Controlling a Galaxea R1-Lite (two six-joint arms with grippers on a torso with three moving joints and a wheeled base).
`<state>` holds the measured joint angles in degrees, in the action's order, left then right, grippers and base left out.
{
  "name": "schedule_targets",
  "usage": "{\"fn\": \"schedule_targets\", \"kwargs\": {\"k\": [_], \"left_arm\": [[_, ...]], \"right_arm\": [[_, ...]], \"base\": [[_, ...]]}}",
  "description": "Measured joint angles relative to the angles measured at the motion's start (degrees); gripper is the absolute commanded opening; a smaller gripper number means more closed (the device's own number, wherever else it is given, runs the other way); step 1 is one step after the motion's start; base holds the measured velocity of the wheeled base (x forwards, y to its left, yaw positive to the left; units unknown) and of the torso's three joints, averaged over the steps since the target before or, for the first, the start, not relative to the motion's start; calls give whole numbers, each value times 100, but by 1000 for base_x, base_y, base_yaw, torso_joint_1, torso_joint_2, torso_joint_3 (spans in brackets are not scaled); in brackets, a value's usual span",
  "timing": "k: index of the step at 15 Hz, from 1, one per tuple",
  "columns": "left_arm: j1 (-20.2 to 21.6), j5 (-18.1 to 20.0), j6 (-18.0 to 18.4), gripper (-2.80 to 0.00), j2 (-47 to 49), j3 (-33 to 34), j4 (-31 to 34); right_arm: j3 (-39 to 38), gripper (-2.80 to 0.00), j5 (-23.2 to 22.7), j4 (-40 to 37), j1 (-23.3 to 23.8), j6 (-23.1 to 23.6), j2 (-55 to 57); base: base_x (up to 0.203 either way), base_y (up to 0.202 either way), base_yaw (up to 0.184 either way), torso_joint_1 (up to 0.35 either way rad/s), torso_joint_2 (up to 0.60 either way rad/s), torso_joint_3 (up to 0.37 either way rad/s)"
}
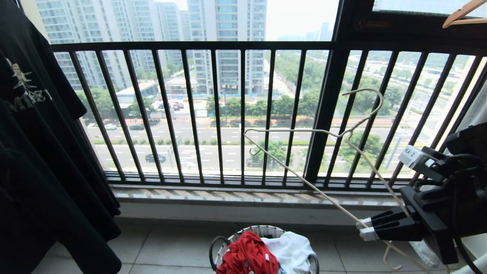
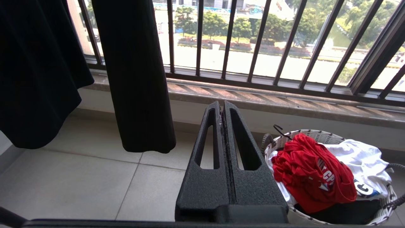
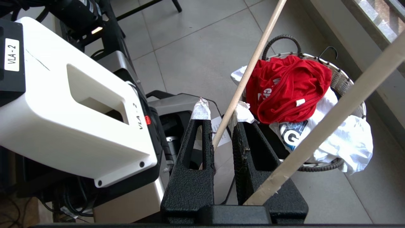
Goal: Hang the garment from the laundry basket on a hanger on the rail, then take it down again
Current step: Pick up clothes from the basket
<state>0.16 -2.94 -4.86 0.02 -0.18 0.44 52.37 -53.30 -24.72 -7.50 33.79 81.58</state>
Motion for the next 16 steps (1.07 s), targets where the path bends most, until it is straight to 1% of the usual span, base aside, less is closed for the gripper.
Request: {"fn": "schedule_targets", "kwargs": {"k": [8, 11, 16], "left_arm": [[0, -1, -2, -280, 0, 0, 0], [0, -1, -2, -280, 0, 0, 2], [0, -1, -2, -280, 0, 0, -2]], "right_arm": [[-6, -280, 0, 8, 9, -1, -33], [-48, -280, -1, 6, 15, 2, -100], [-275, -280, -1, -20, 29, -6, -317]], "base": [[0, 0, 0, -135, 459, 318], [0, 0, 0, -29, 145, 108], [0, 0, 0, 0, 9, 7]]}}
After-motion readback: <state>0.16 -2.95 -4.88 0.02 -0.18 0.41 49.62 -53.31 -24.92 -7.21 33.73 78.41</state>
